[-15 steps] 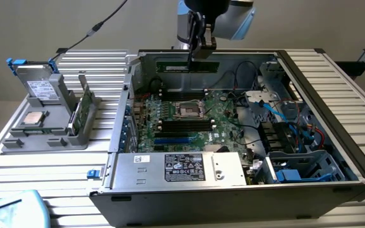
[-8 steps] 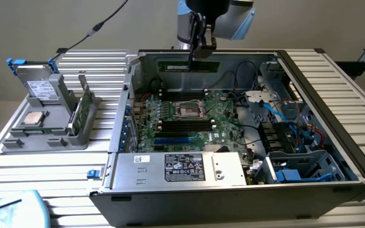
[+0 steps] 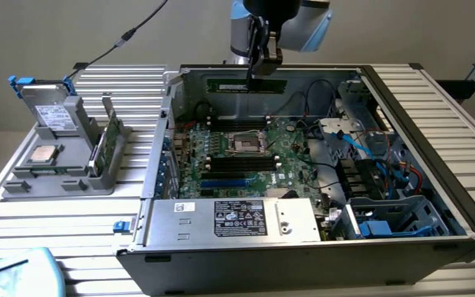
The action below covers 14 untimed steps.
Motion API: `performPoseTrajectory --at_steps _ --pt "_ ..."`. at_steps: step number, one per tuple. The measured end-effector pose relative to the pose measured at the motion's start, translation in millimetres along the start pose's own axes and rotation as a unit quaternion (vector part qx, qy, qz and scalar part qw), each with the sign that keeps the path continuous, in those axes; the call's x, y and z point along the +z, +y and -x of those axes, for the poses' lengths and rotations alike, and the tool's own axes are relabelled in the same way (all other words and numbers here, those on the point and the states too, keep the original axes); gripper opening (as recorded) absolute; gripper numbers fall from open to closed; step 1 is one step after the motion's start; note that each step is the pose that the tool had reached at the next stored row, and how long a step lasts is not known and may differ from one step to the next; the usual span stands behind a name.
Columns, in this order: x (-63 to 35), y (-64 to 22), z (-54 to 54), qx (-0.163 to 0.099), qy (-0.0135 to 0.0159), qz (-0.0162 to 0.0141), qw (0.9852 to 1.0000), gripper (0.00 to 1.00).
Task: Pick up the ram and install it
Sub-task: 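Pick up the ram and move it above insertion slot, then insert the ram into the slot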
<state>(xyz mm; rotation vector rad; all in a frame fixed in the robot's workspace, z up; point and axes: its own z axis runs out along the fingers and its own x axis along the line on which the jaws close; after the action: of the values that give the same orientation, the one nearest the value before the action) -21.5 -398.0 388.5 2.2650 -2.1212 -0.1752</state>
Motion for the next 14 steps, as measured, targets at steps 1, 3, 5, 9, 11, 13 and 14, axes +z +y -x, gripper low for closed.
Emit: performPoseTrajectory --at_steps 1,3,5,9,11,13,14 --pt "0.0 0.0 0.0 0.000 0.0000 0.0000 1.0000 0.14" --pt "0.1 0.0 0.1 0.000 -0.0001 0.0000 1.0000 0.14" --pt "0.0 0.0 0.1 0.000 -0.0001 0.0000 1.0000 0.14" --pt "0.0 0.0 0.1 0.000 -0.0001 0.0000 1.0000 0.14" --pt "0.0 0.0 0.1 0.000 0.0000 0.0000 1.0000 0.14" --pt "0.5 -0.1 0.1 0.000 0.0002 0.0000 1.0000 0.14" --pt "1.5 -0.2 0.1 0.000 0.0004 0.0000 1.0000 0.14"
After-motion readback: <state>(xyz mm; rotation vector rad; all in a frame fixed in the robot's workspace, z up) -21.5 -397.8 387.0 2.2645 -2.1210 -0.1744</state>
